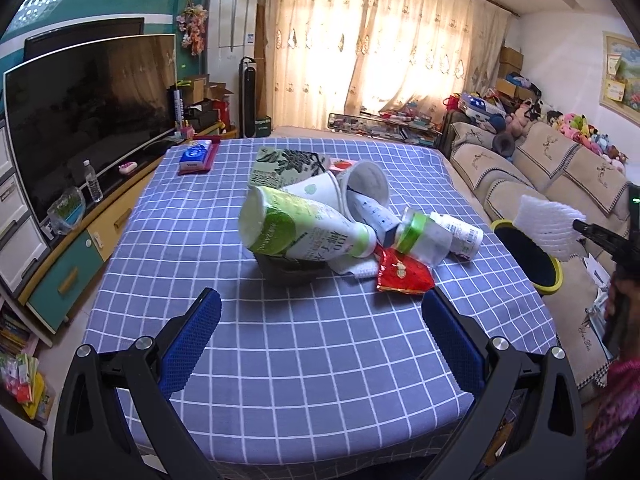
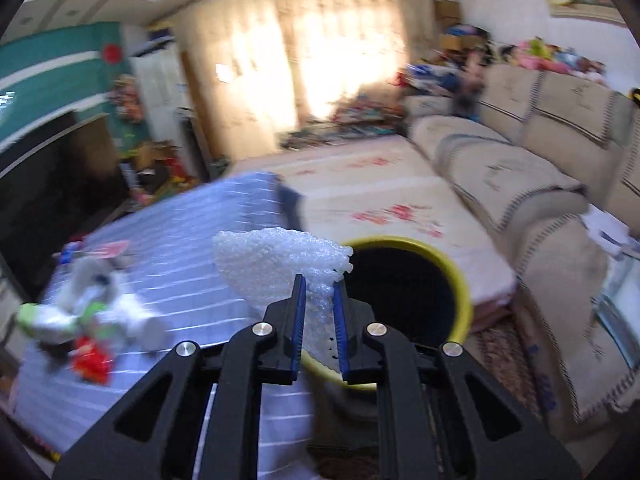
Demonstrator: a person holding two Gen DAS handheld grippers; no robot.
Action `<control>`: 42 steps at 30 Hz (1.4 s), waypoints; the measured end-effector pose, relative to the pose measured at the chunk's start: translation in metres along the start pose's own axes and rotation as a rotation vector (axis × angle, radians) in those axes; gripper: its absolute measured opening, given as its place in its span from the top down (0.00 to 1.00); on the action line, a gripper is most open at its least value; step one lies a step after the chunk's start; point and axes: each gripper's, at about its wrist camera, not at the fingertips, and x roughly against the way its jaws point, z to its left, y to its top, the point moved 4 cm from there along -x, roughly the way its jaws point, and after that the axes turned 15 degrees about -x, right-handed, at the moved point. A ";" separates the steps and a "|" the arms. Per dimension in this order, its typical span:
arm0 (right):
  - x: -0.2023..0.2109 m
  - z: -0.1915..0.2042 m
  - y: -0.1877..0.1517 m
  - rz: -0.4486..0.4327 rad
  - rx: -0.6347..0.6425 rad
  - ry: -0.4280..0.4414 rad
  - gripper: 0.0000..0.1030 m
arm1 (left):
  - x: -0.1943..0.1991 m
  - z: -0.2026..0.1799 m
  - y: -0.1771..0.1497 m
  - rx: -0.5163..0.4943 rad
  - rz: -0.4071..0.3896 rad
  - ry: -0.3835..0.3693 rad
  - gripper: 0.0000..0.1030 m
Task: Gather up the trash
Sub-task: 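Carry the foam net over the yellow-rimmed bin and open the right gripper, then grasp the red snack bag with the left gripper and lift it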
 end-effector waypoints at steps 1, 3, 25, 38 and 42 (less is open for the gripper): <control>-0.010 -0.005 0.001 0.004 -0.001 -0.029 0.87 | -0.002 -0.003 0.001 -0.004 0.004 -0.008 0.04; -0.034 -0.018 0.000 0.028 -0.011 -0.088 0.87 | -0.008 -0.007 0.001 -0.013 0.013 -0.022 0.04; -0.081 -0.026 -0.005 0.032 0.006 -0.128 0.37 | -0.104 -0.082 0.032 -0.176 0.081 -0.095 0.04; -0.091 -0.019 -0.012 0.064 0.006 -0.096 0.35 | -0.163 -0.096 0.030 -0.221 0.187 -0.069 0.04; -0.096 -0.020 -0.013 0.074 0.001 -0.092 0.35 | -0.175 -0.096 0.030 -0.225 0.213 -0.067 0.08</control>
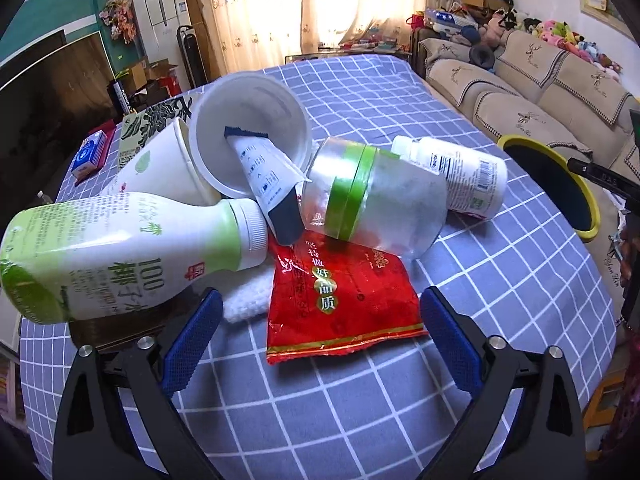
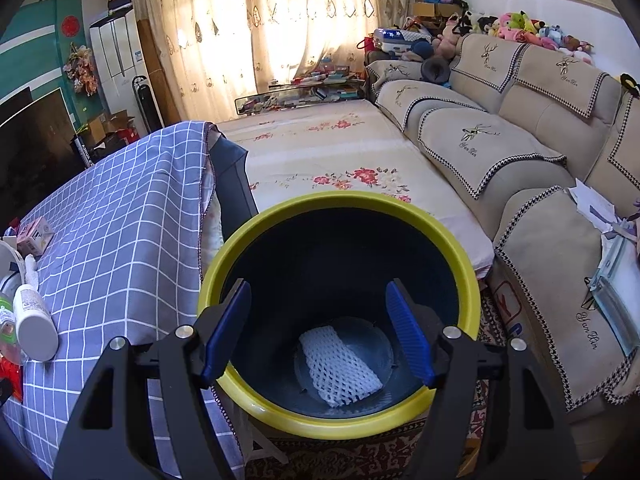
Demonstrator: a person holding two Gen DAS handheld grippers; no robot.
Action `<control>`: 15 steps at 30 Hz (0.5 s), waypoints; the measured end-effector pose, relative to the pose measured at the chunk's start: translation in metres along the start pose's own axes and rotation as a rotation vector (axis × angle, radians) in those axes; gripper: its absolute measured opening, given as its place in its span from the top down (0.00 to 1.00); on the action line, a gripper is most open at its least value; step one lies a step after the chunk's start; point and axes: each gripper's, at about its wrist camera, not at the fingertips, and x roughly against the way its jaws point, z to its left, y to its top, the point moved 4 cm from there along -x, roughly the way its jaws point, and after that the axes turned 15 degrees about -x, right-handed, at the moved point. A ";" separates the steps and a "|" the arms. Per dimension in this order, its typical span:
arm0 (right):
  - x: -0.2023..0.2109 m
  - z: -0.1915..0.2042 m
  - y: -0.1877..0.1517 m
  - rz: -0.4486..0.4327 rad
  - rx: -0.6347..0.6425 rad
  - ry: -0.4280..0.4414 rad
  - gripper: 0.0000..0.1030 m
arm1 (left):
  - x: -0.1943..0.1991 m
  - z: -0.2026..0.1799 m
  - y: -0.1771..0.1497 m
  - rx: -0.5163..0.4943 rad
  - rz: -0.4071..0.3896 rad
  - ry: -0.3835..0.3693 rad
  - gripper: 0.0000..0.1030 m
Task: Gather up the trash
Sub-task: 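Grasp the red snack bag with the left gripper and lift it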
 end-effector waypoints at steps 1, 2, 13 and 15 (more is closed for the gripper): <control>0.000 0.000 0.000 0.001 -0.001 0.001 0.35 | -0.003 -0.001 0.001 -0.003 0.003 -0.001 0.09; -0.001 0.000 0.000 0.001 -0.002 0.000 0.35 | -0.003 -0.002 0.002 -0.005 0.004 -0.002 0.12; -0.003 -0.006 -0.003 0.012 -0.023 0.018 0.35 | -0.004 -0.004 0.008 0.012 -0.015 0.003 0.49; -0.001 -0.008 -0.004 0.011 -0.026 0.022 0.35 | -0.001 -0.001 0.007 0.031 -0.023 -0.019 0.53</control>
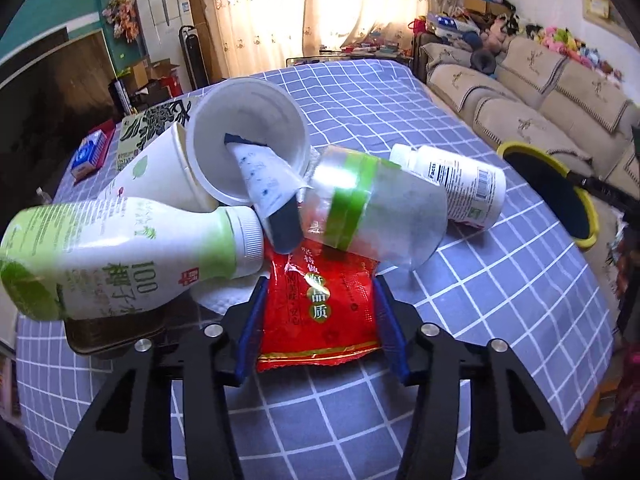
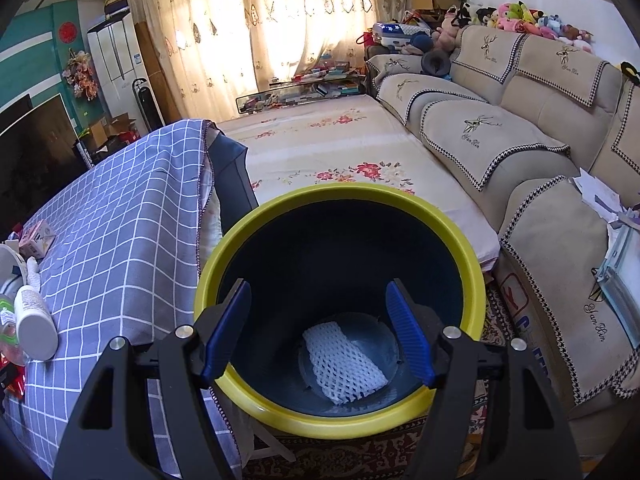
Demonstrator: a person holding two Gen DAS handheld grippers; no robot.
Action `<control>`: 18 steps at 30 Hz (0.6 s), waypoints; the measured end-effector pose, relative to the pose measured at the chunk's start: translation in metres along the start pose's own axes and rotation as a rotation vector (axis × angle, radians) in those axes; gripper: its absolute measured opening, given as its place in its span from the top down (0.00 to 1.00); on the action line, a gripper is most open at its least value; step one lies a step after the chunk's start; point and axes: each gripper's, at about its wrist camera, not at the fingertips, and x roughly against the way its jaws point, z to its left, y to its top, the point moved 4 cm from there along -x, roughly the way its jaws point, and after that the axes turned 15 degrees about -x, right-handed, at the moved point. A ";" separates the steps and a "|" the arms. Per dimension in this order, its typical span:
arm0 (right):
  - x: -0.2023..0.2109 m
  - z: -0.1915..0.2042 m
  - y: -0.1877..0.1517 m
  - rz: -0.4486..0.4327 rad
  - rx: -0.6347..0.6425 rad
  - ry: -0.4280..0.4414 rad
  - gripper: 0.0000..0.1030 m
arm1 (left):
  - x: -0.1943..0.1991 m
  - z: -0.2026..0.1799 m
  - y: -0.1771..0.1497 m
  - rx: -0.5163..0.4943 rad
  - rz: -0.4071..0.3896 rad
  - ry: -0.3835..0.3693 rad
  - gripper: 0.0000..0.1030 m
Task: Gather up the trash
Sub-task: 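Grasp the red snack bag with the left gripper and lift it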
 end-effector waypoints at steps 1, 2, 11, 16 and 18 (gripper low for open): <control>0.001 0.000 0.000 0.000 -0.002 0.004 0.35 | 0.001 0.001 0.000 0.006 -0.002 -0.008 0.55; 0.002 0.000 -0.001 0.001 -0.003 0.007 0.35 | 0.002 0.002 0.001 0.009 -0.005 -0.011 0.60; 0.015 0.002 -0.002 -0.005 -0.009 0.033 0.35 | 0.040 0.012 -0.003 0.032 -0.063 -0.046 0.83; 0.020 0.005 -0.003 -0.005 -0.005 0.047 0.35 | 0.061 0.005 -0.016 0.019 -0.059 -0.063 0.85; 0.022 0.006 -0.004 -0.004 -0.003 0.052 0.35 | 0.070 0.004 -0.023 0.023 -0.061 -0.067 0.85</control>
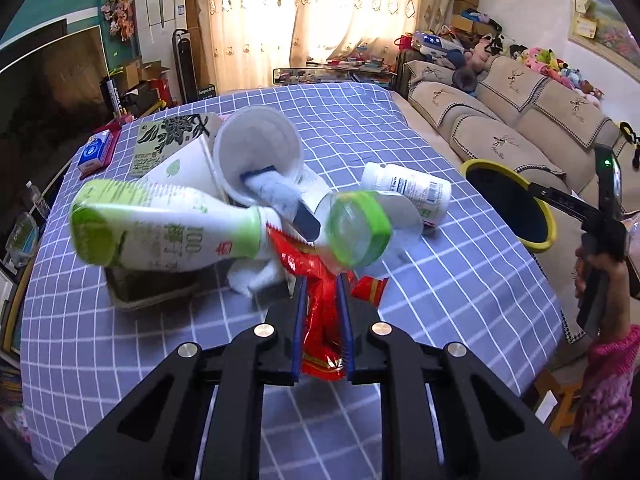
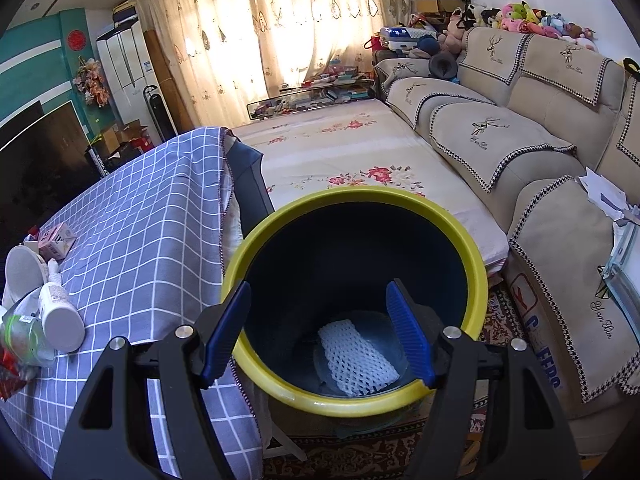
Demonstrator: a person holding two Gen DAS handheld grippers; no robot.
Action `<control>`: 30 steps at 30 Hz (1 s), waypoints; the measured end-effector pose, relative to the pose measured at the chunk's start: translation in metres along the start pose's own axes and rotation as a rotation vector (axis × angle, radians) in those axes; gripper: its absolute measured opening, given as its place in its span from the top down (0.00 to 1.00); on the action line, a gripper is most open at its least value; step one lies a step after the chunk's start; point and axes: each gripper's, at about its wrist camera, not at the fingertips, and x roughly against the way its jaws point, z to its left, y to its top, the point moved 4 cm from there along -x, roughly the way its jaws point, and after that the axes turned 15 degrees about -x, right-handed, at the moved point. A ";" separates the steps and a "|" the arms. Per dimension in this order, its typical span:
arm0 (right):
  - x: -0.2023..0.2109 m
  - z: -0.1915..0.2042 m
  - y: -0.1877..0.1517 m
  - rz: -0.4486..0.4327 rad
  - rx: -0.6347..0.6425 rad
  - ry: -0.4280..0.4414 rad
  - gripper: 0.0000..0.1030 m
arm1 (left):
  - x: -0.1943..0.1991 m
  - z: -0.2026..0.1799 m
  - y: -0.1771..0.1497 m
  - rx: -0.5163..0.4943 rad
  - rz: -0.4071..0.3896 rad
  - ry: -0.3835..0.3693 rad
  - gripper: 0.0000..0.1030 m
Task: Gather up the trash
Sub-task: 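Grasp the red snack bag with the left gripper and lift it, then carry the red snack bag over the bin and open the left gripper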
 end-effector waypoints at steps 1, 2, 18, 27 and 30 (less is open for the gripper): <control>0.000 0.001 0.000 0.001 0.001 0.001 0.35 | 0.005 0.000 -0.003 0.002 0.001 0.001 0.85; 0.001 0.001 -0.001 0.002 0.001 0.002 0.35 | 0.008 0.000 -0.006 0.003 0.002 0.004 0.85; 0.014 0.006 -0.003 -0.013 0.004 0.027 0.35 | 0.063 0.013 -0.022 0.014 -0.058 0.044 0.86; 0.022 0.000 0.000 -0.029 -0.005 0.030 0.35 | 0.070 -0.016 0.018 -0.057 -0.139 -0.040 0.89; 0.022 -0.007 0.002 -0.032 -0.019 0.027 0.35 | 0.067 -0.024 0.032 -0.088 -0.159 -0.045 0.89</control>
